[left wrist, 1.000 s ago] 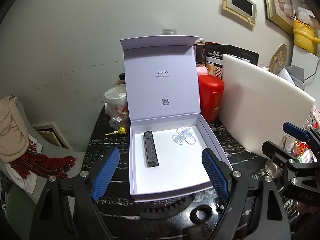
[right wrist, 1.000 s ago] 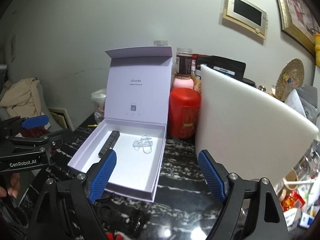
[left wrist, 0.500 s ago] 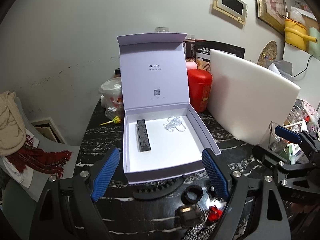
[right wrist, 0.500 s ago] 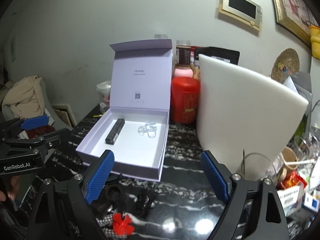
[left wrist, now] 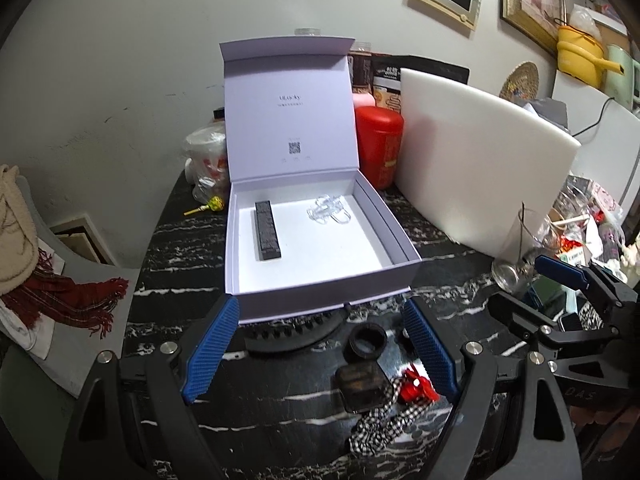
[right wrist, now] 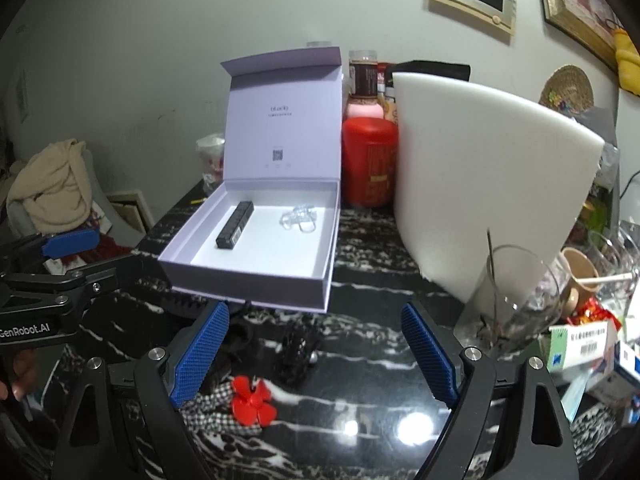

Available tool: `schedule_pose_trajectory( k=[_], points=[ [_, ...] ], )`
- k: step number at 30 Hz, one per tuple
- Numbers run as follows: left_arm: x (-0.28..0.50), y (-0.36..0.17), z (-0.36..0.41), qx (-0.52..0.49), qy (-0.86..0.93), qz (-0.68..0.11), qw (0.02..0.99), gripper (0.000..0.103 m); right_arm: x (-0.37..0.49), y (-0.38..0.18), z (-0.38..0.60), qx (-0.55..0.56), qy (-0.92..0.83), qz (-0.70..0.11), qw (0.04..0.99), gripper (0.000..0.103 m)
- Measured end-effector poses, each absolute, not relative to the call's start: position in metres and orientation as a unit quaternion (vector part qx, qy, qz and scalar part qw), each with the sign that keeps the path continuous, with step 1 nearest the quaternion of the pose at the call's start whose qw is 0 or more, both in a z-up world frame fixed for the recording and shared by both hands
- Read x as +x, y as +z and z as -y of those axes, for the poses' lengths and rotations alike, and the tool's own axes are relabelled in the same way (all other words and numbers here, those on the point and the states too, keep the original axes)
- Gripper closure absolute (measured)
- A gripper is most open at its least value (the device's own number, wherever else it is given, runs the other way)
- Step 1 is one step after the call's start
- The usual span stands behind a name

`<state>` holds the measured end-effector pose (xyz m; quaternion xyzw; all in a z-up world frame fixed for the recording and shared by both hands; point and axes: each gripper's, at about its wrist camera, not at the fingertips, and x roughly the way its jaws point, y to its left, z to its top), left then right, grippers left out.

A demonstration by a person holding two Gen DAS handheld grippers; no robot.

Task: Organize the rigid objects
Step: 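Withdraw both tools from the gift box back over the table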

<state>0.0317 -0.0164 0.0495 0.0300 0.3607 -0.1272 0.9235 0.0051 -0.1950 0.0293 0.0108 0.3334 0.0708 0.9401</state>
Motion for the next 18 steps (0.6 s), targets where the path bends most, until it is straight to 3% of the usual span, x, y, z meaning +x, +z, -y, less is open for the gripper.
schedule_pose_trajectory(
  k=[18],
  points=[
    [0.021,0.007,0.011,0.015,-0.151,-0.414,0.898,0.018,-0.012,-0.014,0.186,0.014,0.100,-0.379,0.920,0.014]
  ],
)
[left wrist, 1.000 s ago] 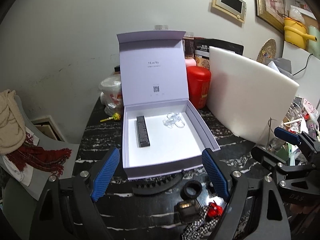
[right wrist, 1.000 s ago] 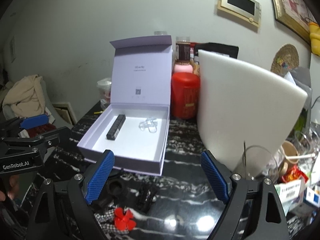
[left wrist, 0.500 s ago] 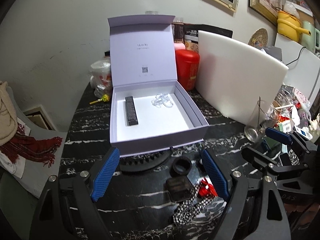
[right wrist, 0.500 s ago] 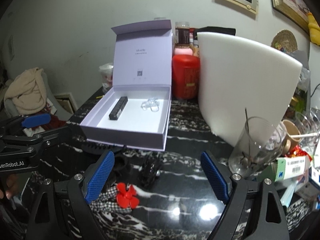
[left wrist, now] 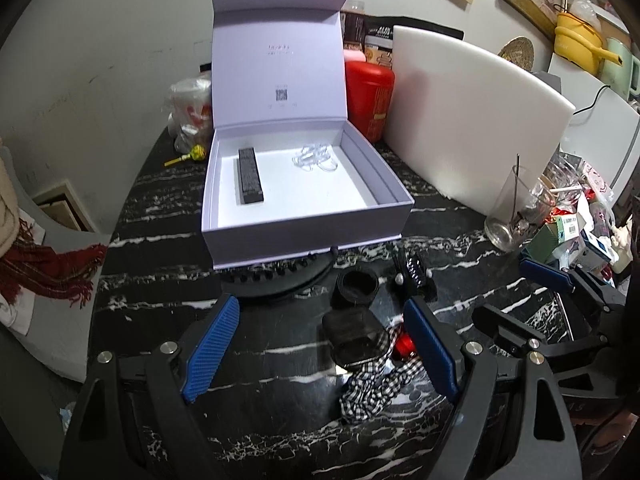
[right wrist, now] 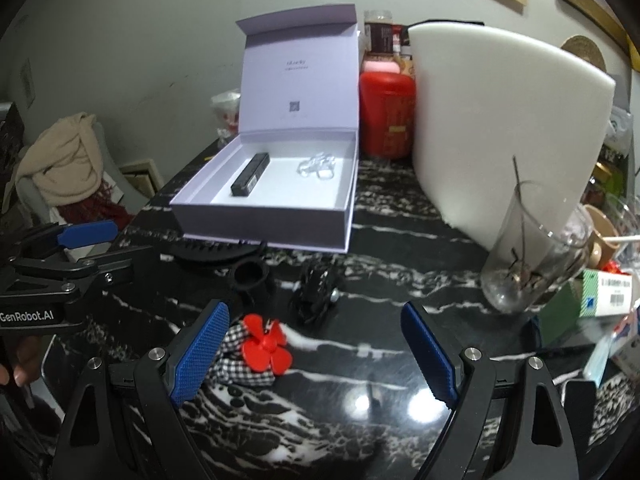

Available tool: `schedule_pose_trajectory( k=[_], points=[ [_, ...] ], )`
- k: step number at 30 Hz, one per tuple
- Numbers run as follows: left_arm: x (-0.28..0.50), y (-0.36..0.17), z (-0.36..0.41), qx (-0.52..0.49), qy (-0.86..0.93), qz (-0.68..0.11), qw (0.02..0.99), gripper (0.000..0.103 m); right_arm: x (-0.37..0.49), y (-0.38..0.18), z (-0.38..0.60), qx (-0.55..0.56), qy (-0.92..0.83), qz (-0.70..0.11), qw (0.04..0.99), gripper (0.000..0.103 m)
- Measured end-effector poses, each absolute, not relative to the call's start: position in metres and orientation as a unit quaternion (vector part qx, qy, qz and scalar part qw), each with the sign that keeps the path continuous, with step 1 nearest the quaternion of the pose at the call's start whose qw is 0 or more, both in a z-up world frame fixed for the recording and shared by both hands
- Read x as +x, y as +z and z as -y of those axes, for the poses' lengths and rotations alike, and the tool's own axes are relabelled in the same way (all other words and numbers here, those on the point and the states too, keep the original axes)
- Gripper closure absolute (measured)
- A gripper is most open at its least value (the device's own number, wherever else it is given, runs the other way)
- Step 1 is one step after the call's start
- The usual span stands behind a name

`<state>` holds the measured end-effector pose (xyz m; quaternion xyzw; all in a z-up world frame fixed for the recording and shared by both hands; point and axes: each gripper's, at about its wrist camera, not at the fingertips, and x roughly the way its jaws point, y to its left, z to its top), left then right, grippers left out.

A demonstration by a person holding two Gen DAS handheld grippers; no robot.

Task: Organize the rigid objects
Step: 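Withdraw both tools from the gift box back over the table, then grasp the red fan toy with the right tool while the left grasps the dark translucent case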

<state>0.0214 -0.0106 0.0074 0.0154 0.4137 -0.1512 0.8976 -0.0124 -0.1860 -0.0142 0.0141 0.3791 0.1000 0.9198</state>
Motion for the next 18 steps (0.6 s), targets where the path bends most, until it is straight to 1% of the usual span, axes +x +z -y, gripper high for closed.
schedule_pose_trajectory(
  k=[8,18],
  points=[
    [0.022,-0.010,0.001,-0.007,-0.155,-0.436,0.886,0.018,-0.013,-0.034,0.179,0.016,0.115,-0.404,0.907,0.015],
    [0.021,-0.031,-0.002,-0.006,-0.158,-0.460,0.874,0.018,-0.008,-0.061,0.176,0.026,0.122,-0.445,0.887,0.023]
  ],
)
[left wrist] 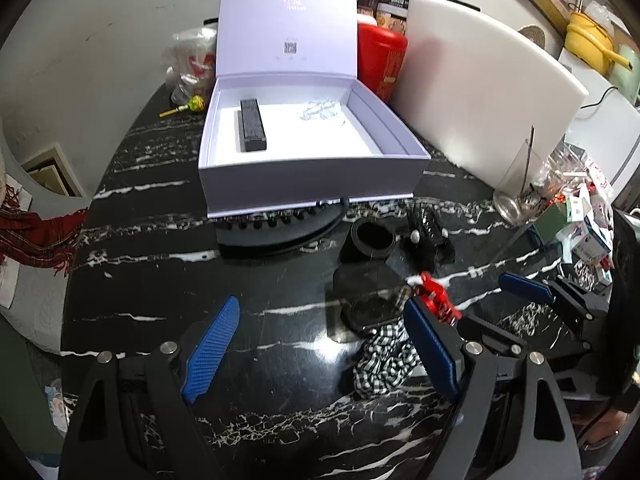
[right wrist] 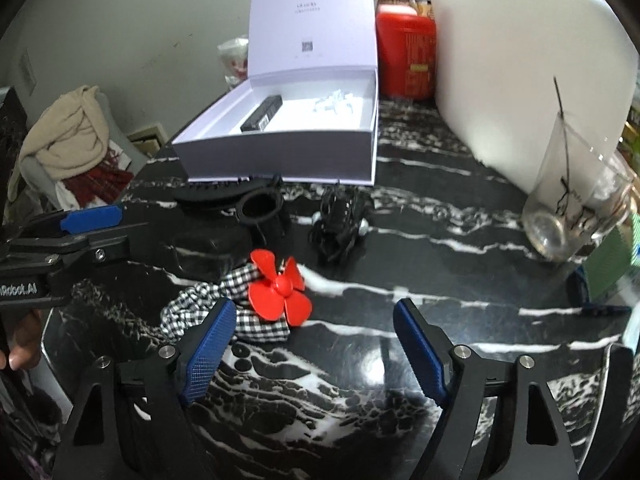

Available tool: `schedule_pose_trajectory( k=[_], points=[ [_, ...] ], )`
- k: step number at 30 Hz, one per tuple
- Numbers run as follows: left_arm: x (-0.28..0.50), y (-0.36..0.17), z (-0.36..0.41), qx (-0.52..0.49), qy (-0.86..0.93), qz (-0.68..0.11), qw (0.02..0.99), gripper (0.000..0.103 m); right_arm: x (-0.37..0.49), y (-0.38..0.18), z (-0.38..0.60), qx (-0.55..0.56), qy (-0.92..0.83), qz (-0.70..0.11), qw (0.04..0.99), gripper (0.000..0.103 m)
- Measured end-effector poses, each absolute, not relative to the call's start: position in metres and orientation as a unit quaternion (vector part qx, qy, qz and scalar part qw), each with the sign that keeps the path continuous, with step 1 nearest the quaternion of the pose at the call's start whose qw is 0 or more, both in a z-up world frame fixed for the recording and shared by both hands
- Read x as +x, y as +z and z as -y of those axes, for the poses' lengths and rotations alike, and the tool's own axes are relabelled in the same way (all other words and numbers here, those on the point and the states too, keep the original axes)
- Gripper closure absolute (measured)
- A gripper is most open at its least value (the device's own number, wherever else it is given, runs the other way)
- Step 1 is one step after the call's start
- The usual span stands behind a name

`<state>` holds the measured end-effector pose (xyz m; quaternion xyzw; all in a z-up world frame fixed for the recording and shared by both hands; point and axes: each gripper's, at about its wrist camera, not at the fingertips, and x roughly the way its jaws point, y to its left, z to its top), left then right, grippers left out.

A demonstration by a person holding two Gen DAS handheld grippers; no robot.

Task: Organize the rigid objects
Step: 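Grasp the red fan toy with the right tool while the left grasps the dark translucent case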

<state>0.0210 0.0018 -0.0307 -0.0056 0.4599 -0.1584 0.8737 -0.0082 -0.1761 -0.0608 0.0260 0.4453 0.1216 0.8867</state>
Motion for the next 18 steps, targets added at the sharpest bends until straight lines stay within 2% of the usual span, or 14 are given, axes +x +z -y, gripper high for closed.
schedule_pose_trajectory(
  k=[3,10,18],
  points=[
    [0.021,-0.037,-0.003,-0.011,-0.157,-0.467,0.870,0.018,-0.003,-0.066,0.174,0.024,0.124,-0.454,0.882,0.027],
    [0.021,-0.040,-0.006,-0.024,-0.154,-0.470,0.869,0.018,0.008,-0.071,0.165,0.022,0.148,-0.462,0.874,0.028],
    [0.026,-0.037,0.000,-0.015,-0.163,-0.459,0.874,0.018,0.020,-0.078,0.159,0.017,0.168,-0.477,0.863,0.047]
  ],
)
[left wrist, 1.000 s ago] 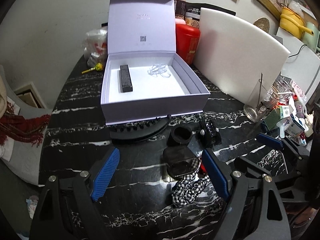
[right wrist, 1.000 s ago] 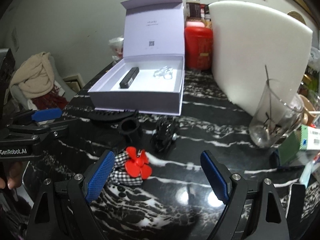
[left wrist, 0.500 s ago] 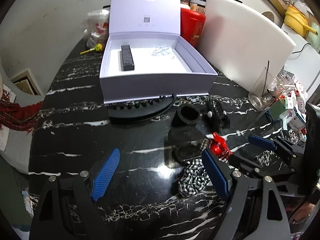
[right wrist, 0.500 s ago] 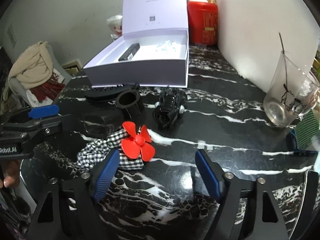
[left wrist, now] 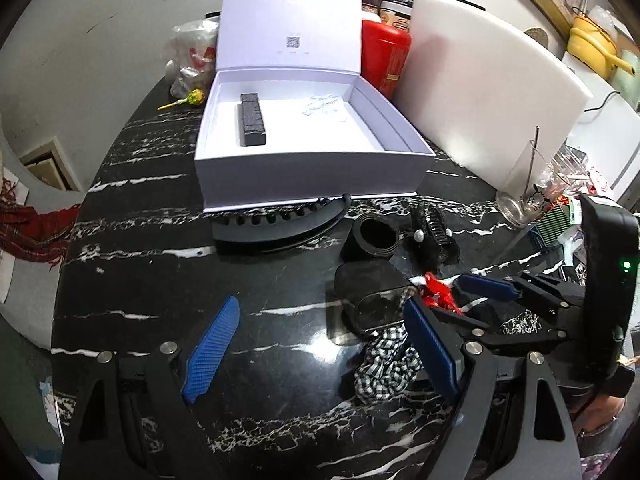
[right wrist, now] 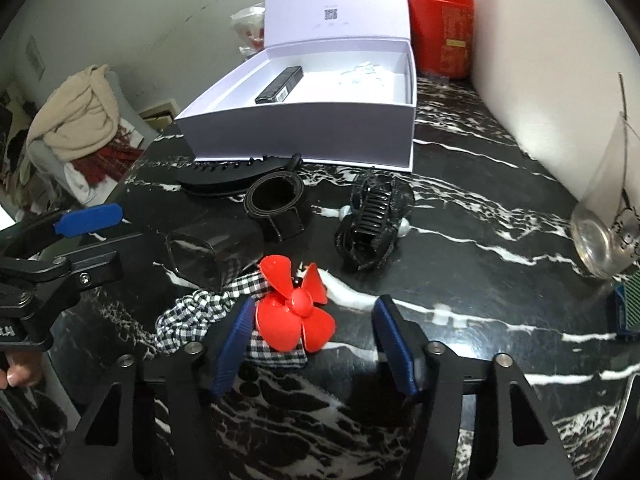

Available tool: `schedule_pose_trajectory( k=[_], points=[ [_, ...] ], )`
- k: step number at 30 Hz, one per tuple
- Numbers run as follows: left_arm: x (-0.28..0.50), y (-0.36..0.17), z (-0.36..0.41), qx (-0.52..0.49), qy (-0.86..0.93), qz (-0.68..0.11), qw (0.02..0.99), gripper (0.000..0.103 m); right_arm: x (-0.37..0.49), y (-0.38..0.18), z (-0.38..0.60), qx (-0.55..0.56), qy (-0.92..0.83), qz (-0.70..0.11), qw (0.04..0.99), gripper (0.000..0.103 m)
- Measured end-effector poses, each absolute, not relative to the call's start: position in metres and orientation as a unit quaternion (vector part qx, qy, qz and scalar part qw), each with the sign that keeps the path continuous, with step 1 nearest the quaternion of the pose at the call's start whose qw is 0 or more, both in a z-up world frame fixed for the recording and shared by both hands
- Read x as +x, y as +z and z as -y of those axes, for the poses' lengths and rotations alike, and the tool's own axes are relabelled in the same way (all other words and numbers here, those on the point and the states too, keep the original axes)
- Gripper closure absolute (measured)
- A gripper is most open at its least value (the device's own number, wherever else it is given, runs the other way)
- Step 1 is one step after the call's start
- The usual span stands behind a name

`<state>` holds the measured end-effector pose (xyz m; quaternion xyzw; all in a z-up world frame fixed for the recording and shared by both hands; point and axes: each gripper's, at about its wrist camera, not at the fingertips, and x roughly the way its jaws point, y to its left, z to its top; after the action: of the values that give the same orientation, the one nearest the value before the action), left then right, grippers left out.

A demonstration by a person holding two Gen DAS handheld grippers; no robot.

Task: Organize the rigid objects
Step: 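Grasp the red fan toy with the right tool while the left grasps the dark translucent case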

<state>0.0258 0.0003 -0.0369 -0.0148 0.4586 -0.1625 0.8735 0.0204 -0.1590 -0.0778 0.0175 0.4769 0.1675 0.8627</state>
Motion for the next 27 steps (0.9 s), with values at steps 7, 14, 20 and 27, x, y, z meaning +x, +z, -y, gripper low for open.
schedule_pose_trajectory(
  k=[7,14,20,27],
  points=[
    [0.034,-0.042,0.017,-0.007,-0.188,-0.467,0.864,0.018,0.021,-0.078,0.158,0.008,0.182,-0.476,0.861,0.062],
    [0.042,-0.050,0.032,-0.008,-0.205,-0.475,0.856,0.018,0.021,-0.078,0.176,0.021,0.157,-0.473,0.867,0.062],
    [0.048,-0.064,0.047,0.009,-0.215,-0.487,0.846,0.018,0.019,-0.079,0.187,0.031,0.143,-0.472,0.869,0.062],
    [0.049,-0.065,0.052,0.021,-0.230,-0.475,0.849,0.025,0.017,-0.078,0.193,0.032,0.132,-0.469,0.873,0.062]
  ],
)
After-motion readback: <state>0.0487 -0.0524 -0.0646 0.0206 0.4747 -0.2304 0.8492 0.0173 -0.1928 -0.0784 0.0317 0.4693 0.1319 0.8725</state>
